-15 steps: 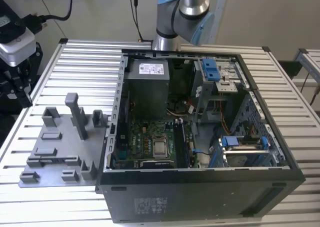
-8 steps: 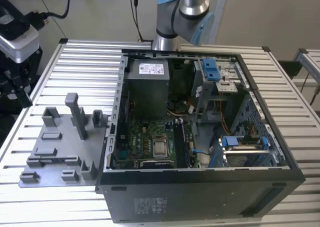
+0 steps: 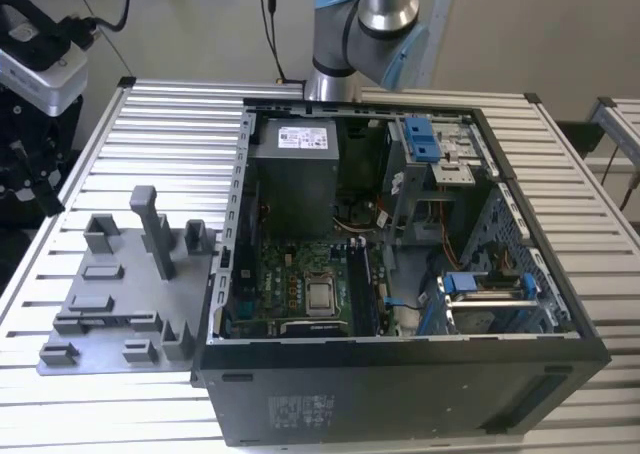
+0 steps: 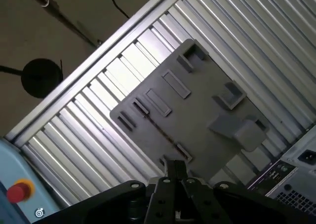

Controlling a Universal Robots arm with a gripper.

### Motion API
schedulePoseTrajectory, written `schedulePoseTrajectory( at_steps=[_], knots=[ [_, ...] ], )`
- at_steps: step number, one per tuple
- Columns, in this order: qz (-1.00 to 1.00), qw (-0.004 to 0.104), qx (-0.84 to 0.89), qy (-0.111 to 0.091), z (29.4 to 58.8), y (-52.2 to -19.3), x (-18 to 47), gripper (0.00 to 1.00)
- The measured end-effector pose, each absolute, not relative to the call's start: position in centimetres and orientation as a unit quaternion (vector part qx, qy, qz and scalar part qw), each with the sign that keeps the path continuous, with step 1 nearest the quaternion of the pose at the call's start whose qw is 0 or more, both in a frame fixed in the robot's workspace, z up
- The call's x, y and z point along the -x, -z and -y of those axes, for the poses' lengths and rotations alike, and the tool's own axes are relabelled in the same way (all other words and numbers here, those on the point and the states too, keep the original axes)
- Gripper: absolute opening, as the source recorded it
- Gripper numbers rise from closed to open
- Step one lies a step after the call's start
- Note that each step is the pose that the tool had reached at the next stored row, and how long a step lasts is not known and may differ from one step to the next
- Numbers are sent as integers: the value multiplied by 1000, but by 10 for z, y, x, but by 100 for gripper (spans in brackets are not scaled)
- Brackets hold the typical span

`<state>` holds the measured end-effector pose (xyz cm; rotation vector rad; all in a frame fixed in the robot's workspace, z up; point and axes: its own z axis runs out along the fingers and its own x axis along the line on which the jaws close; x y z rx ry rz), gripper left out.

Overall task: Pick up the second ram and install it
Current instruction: 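Pick up the second ram and move it above second insertion slot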

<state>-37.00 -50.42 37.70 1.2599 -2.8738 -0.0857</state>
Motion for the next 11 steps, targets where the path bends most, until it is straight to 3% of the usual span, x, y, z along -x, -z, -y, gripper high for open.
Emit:
schedulePoseTrajectory(
  at_steps=[8,11],
  knots=[
    [884,3,-466,27,504,-376,370,11],
    [878,-2,-478,24,504,-375,370,11]
  ],
)
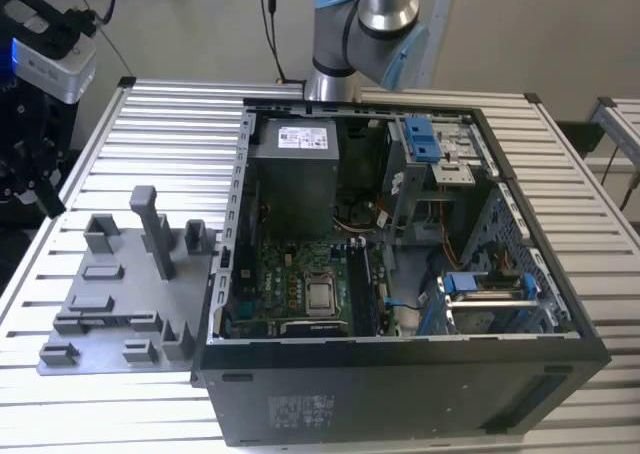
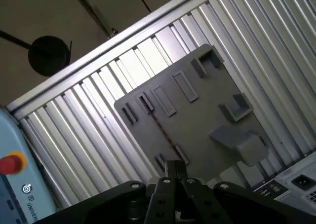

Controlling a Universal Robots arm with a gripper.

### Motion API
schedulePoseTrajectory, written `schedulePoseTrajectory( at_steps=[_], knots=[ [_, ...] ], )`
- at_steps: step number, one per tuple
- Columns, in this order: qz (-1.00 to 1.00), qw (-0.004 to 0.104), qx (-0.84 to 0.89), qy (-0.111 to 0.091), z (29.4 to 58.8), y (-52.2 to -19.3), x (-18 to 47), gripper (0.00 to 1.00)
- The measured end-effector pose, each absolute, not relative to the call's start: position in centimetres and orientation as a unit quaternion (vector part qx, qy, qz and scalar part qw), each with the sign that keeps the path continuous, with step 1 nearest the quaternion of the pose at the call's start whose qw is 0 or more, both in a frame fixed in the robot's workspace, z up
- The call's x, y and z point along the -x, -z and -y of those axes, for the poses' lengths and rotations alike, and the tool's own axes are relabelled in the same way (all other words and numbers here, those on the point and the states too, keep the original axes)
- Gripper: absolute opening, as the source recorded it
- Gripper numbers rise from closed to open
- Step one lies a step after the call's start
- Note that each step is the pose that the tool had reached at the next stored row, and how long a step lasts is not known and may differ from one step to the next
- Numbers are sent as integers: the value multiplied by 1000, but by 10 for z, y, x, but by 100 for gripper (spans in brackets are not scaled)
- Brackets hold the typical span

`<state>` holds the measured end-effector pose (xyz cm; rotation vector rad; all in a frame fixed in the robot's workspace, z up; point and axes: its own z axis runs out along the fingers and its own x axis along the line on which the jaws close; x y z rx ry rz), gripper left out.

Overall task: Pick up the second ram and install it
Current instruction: 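Pick up the second ram and move it above second insertion slot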

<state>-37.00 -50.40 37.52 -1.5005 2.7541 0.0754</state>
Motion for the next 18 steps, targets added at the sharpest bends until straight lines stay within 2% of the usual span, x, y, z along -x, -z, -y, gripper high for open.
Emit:
schedulePoseTrajectory(
  at_steps=[4,10,18],
  knots=[
    [-869,6,494,-22,502,-374,370,11],
    [-858,6,513,-20,490,-372,370,11],
    [-819,4,573,-20,490,-371,370,11]
  ],
)
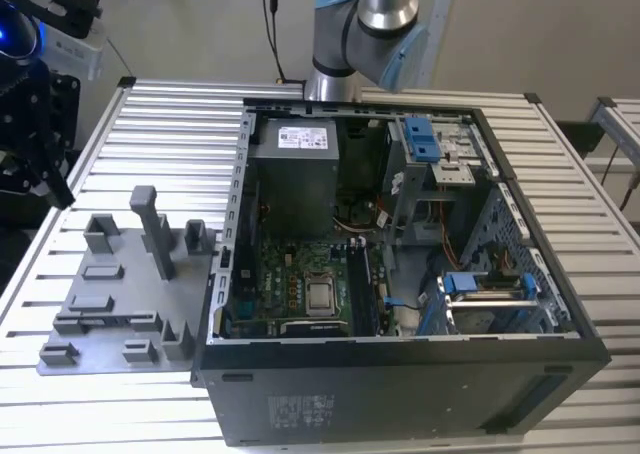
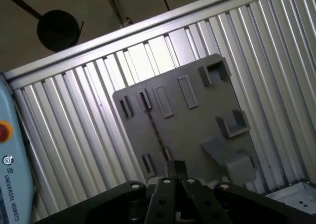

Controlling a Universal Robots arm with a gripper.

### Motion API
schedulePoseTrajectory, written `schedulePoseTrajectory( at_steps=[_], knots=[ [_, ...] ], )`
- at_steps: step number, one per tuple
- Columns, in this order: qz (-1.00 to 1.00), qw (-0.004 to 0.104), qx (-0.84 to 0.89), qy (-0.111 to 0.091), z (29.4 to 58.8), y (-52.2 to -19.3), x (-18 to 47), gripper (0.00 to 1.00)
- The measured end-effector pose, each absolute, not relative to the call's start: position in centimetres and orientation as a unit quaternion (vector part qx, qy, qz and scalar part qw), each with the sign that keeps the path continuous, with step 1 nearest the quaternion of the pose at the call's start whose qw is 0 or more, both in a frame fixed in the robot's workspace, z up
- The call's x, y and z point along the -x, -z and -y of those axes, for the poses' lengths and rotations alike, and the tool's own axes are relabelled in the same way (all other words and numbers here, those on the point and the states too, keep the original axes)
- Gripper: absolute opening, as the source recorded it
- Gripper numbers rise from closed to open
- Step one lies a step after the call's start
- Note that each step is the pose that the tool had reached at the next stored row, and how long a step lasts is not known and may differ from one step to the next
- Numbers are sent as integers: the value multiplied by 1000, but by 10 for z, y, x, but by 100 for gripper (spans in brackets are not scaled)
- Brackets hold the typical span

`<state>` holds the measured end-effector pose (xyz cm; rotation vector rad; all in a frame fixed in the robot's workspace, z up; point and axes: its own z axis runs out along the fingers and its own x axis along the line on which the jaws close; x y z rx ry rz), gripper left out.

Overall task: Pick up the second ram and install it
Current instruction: 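Pick up the second ram and move it above second insertion slot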

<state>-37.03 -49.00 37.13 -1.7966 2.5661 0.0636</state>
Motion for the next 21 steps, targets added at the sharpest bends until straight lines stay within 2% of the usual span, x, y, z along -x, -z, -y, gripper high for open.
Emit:
schedulePoseTrajectory(
  at_steps=[21],
  knots=[
    [-747,2,665,-20,490,-370,370,11]
  ],
)
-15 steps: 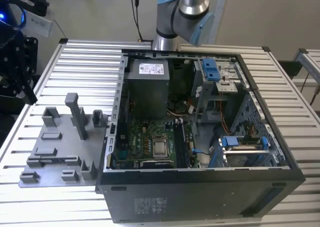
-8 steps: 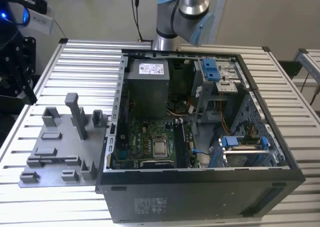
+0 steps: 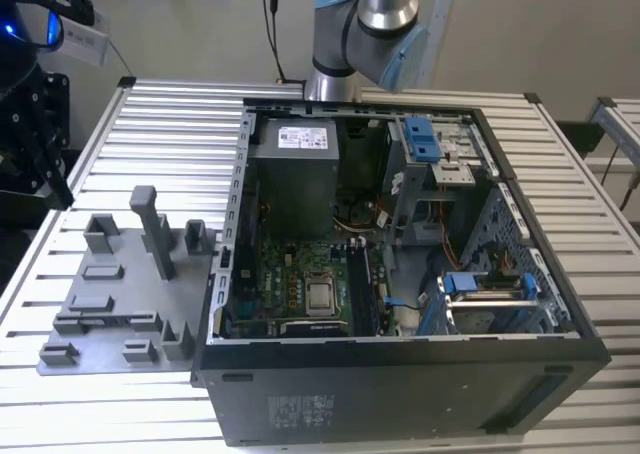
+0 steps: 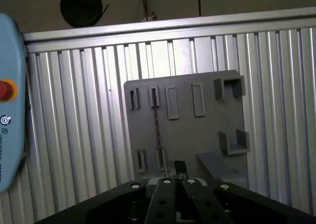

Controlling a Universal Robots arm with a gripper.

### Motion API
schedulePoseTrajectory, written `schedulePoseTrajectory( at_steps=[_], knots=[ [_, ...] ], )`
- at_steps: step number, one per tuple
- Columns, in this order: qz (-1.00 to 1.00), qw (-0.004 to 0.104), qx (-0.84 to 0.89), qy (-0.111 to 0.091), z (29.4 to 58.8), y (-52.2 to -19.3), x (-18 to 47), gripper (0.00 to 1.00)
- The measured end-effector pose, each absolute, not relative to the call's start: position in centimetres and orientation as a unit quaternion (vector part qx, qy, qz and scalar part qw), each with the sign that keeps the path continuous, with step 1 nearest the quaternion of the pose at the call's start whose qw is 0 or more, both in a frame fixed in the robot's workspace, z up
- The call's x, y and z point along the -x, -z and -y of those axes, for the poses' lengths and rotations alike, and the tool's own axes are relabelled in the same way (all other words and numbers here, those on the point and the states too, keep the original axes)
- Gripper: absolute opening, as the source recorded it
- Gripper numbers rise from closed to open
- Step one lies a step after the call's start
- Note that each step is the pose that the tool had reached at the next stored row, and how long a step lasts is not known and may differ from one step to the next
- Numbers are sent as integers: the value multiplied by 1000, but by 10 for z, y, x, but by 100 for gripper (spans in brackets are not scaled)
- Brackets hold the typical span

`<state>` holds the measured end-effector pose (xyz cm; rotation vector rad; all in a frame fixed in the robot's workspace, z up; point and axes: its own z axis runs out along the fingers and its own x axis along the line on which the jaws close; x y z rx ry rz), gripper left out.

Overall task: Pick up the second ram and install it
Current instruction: 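Pick up the second ram and move it above second insertion slot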

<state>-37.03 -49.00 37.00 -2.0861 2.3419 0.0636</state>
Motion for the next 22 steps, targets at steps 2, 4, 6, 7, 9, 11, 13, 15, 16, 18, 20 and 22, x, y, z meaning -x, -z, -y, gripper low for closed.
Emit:
schedulePoseTrajectory(
  at_steps=[2,4,6,7,9,11,13,15,16,18,20,22],
  knots=[
    [-747,2,665,-20,490,-370,370,11],
    [-747,2,665,-20,490,-370,370,11],
    [-747,2,665,-20,490,-370,370,11],
    [-747,2,665,-20,490,-370,370,11],
    [-746,2,665,-20,490,-370,370,11],
    [-746,2,665,-20,490,-370,370,11],
    [-746,2,665,-20,490,-370,370,18],
    [-746,2,665,-20,490,-370,370,18],
    [-746,2,665,-20,490,-370,370,24],
    [-746,2,665,-20,490,-370,370,26],
    [-746,2,665,-20,490,-370,370,32],
    [-746,2,665,-20,490,-370,370,32]
  ],
)
